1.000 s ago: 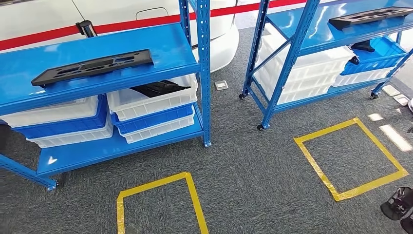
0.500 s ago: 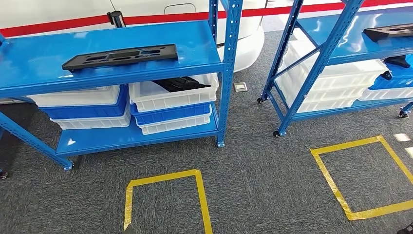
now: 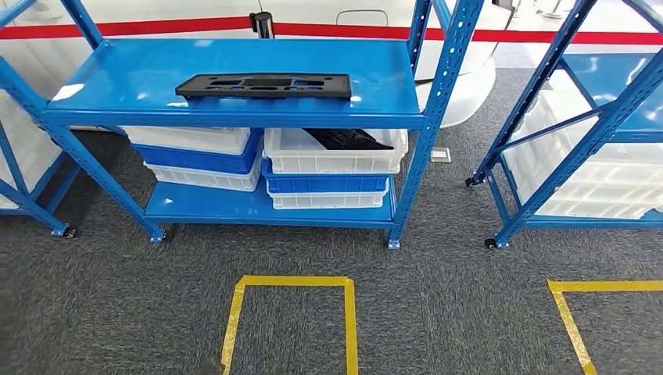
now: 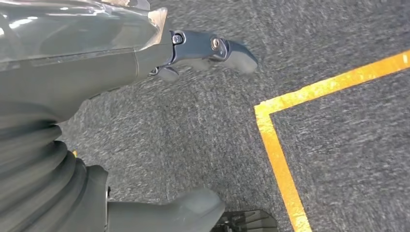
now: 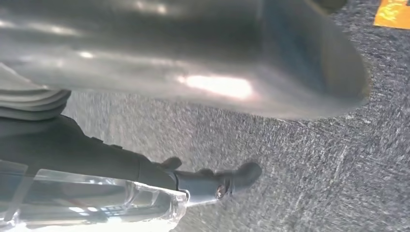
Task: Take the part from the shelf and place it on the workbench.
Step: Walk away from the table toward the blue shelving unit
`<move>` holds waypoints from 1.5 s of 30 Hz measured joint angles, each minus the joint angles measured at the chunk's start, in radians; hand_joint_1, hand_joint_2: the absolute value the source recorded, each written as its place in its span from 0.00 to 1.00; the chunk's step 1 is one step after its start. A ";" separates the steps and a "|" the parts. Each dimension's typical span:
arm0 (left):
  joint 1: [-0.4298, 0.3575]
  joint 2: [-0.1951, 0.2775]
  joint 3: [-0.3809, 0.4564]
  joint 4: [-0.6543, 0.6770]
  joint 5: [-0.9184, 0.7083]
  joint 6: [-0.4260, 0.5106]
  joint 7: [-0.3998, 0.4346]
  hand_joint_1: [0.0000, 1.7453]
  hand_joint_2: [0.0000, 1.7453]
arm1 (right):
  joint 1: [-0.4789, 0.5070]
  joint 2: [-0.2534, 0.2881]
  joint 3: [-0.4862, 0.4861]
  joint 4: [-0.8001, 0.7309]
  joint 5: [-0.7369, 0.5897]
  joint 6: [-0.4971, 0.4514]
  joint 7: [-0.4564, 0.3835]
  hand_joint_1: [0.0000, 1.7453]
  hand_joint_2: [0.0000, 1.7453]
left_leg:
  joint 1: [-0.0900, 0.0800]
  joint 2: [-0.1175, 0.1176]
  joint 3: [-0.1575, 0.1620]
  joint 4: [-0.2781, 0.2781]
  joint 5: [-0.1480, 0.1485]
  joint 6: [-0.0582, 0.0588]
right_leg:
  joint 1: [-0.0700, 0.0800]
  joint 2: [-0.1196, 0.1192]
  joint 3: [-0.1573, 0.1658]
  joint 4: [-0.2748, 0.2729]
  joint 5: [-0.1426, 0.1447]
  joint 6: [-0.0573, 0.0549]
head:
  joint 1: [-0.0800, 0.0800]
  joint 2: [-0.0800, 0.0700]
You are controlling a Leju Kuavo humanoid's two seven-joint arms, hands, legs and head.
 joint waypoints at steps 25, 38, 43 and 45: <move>-0.004 0.000 -0.007 0.000 -0.015 -0.002 0.011 0.00 1.00 | 0.012 0.003 0.005 -0.001 -0.004 -0.011 0.029 0.00 0.00 | 0.011 0.101 0.004 -0.012 0.008 0.016 | -0.005 -0.060 -0.096 0.234 -0.107 0.015 | 0.005 0.000; -0.003 0.002 -0.012 0.000 -0.016 -0.009 0.005 0.00 1.00 | 0.012 0.007 0.005 0.000 0.001 -0.026 0.038 0.00 1.00 | 0.010 0.092 0.010 -0.004 -0.005 0.015 | -0.006 -0.053 0.000 0.008 -0.001 -0.001 | 0.005 0.000; -0.003 0.002 -0.012 0.000 -0.013 -0.025 -0.009 0.00 1.00 | 0.012 0.007 0.005 0.000 0.001 -0.018 0.058 0.00 1.00 | 0.013 0.093 0.011 -0.006 -0.005 -0.010 | -0.001 -0.053 -0.001 0.009 -0.002 -0.007 | 0.005 0.000; -0.003 0.002 -0.012 0.000 -0.013 -0.025 -0.009 0.00 1.00 | 0.011 0.007 0.005 0.000 0.003 -0.017 0.062 0.00 1.00 | 0.014 0.093 0.011 -0.007 -0.005 -0.020 | 0.002 -0.053 -0.002 0.009 -0.002 -0.008 | 0.005 0.000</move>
